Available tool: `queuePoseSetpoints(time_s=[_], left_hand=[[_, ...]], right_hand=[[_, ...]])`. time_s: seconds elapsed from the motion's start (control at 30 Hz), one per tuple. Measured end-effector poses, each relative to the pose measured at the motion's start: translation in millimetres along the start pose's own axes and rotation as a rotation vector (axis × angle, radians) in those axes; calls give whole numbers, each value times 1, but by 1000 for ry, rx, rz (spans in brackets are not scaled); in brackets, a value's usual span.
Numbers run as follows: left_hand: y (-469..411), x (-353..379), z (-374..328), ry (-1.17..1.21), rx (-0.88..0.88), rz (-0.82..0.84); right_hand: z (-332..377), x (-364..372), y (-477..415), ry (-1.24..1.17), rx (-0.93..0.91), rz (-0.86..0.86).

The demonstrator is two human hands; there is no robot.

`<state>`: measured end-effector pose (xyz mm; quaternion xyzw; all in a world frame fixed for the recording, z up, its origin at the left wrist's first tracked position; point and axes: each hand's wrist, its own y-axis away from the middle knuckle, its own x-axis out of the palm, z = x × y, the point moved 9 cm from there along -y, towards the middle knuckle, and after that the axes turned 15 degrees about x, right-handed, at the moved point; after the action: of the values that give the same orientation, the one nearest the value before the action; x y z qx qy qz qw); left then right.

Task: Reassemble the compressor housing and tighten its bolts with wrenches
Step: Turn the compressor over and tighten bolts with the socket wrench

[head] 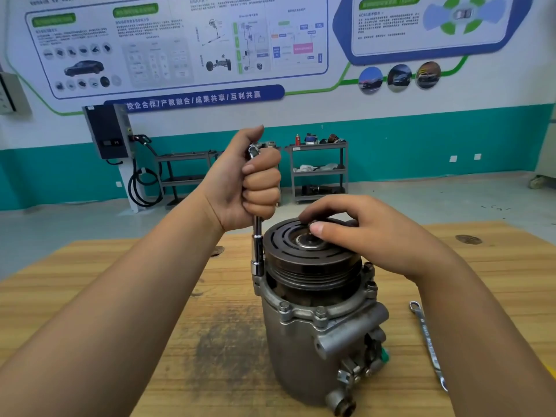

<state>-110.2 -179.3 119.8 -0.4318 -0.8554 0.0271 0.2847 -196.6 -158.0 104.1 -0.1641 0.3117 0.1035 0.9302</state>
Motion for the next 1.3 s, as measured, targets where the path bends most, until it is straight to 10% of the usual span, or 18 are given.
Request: queuePoseSetpoints(time_s=[0.4,0.77,1.3], left_hand=[[11,20,-51,-257,316,-174],[77,50,-36,-550,882,-726],[69,52,-35,-646,865,-835]], right_hand=[[-3,2,0,-6,13,1],[0,1,1,22,8,-17],[-1,2,-1,11,10,-27]])
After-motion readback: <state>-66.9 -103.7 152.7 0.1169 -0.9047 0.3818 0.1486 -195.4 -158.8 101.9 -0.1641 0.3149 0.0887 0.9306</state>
